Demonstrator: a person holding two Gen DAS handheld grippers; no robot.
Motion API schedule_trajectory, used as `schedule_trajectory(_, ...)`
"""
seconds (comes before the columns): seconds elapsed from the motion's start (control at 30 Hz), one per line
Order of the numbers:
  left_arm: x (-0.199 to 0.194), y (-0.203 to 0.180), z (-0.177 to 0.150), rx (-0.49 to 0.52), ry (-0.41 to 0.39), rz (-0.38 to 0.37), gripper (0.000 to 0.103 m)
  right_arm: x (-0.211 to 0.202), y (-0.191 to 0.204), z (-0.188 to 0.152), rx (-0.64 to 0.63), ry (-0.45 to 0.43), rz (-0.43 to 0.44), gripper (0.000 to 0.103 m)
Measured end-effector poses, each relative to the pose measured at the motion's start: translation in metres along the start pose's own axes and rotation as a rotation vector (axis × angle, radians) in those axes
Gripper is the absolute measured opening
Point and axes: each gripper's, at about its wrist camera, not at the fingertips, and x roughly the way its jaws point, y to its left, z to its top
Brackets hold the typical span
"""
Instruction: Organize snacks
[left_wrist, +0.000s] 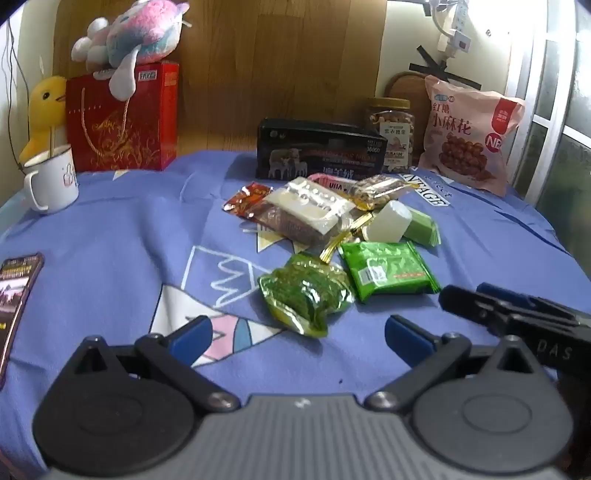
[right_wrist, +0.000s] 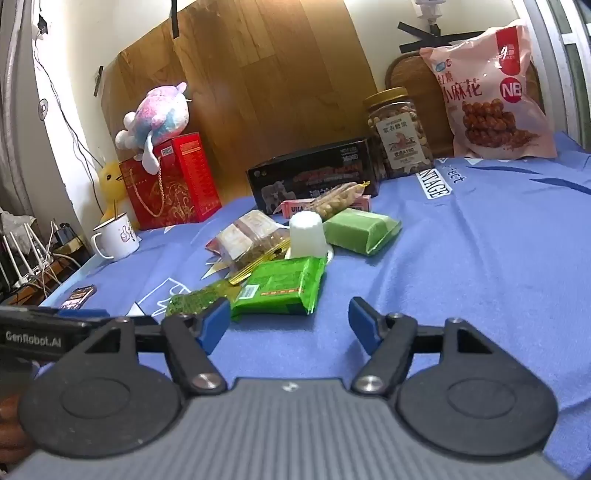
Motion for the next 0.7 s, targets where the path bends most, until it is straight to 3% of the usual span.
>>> schedule_trajectory(0.43,0.004,0.028,-0.017,-0.169,0.109,0.036,0.103,0.002,0.000,-0.001,0.009,0.005,0.019,0.074)
schedule_trajectory(0.7,0.008,0.027,-0.014,-0.145,0.106,0.076,0.103,0.007,-0.002,0.001,0.007,0.020,0.013,0.074)
